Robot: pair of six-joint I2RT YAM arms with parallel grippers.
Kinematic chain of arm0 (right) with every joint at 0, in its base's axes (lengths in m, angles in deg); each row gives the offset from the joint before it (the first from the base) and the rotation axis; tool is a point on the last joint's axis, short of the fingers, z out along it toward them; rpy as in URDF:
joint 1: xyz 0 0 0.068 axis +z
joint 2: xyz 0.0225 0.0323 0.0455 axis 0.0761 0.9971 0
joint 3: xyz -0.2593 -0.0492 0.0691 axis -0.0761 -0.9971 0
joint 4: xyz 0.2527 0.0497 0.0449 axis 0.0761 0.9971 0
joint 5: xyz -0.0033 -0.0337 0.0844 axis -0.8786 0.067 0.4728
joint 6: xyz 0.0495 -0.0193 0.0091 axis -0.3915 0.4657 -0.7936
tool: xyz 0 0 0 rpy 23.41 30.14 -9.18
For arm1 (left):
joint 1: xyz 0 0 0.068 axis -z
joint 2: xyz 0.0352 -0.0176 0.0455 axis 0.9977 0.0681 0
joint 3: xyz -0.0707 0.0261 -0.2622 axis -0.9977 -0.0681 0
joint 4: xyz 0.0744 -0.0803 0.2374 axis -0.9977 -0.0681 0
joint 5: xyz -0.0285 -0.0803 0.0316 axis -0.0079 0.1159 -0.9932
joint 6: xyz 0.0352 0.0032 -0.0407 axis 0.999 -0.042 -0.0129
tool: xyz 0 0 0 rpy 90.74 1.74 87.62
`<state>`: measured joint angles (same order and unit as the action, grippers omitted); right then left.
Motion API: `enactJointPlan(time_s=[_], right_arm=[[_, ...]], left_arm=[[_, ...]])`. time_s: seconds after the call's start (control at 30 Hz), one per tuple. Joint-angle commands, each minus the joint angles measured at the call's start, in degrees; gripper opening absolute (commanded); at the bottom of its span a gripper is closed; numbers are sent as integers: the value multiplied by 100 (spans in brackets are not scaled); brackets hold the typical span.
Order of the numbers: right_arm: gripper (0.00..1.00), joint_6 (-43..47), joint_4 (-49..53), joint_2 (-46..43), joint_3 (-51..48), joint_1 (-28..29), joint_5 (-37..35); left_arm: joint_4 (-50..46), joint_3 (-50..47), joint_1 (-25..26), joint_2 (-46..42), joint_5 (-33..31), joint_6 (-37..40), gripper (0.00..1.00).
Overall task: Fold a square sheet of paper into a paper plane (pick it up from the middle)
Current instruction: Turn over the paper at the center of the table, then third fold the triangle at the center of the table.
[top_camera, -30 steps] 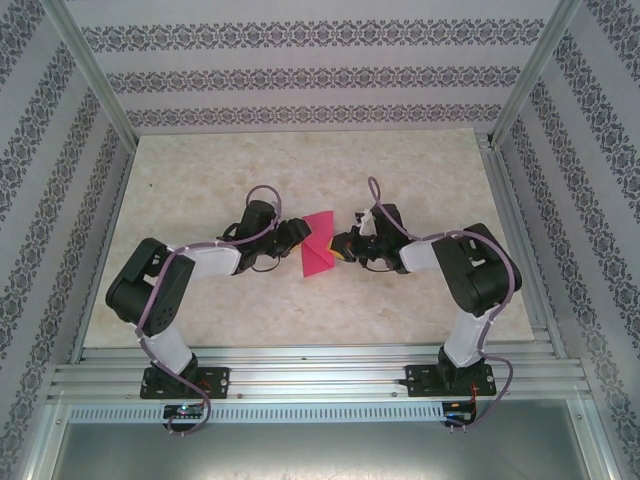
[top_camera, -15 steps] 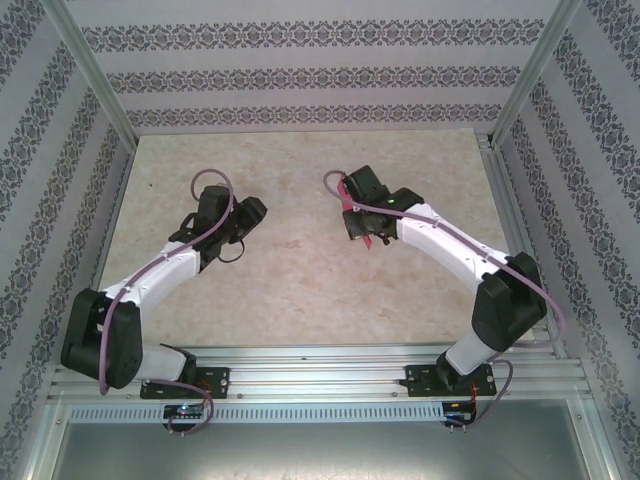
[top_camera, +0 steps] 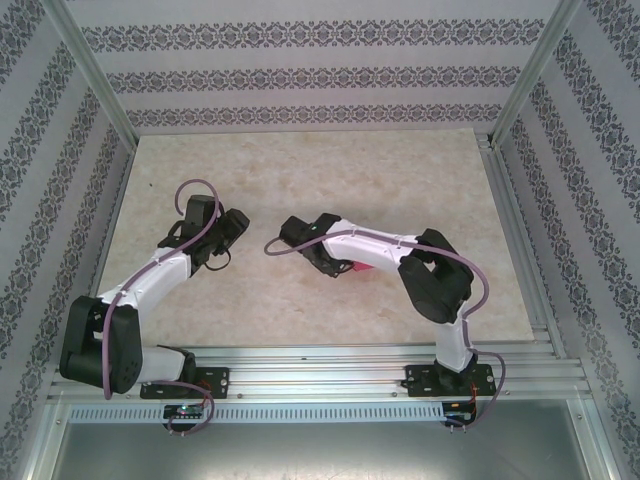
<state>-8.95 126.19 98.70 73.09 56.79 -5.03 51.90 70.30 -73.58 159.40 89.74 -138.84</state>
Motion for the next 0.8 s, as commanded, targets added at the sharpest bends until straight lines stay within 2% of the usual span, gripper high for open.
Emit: enactJointPlan(time_s=[0.0,0.13,0.17,0.27,0.33,0.37,0.4,0.47,0.5,0.57,0.6,0.67,0.77], right_arm=[[35,-336,142,38,271,124,207],[47,-566,-44,-400,220,82,876],[59,-579,-208,-655,82,7,1168],[63,-694,-618,-1446,-402,-237,1438],[64,-1036,-1145,-2076,-1025,-686,1927],[64,-1331,-1524,-2422,-1429,-1004,2200],[72,-1545,-1954,-2768,-1875,-1336,2437],[73,-1678,-2571,-3326,-2567,-1772,2826],[76,-1779,-2850,-3573,-2860,-1977,2956],[85,-2091,-3243,-3896,-3307,-2394,3339],[97,-2284,-3438,-4008,-3503,-2608,3637],[98,-2750,-3685,-4183,-3839,-2912,3815],[98,-3134,-3518,-4250,-4061,-3198,3881]], left_arm=[[-14,-10,-65,-87,154,81,59],[116,43,-67,22,381,117,59],[159,71,-65,45,466,143,59],[394,182,-31,163,825,238,59],[623,323,136,314,1135,356,59],[667,450,304,446,1251,420,58],[787,612,536,592,1405,548,57],[588,1042,1007,982,1508,682,52],[630,1221,1267,1198,1625,713,50],[738,1526,1695,1639,1824,646,45],[755,1699,1903,1902,1898,605,42],[737,1938,2165,2292,1974,549,37],[882,2036,2436,2648,1950,389,37]])
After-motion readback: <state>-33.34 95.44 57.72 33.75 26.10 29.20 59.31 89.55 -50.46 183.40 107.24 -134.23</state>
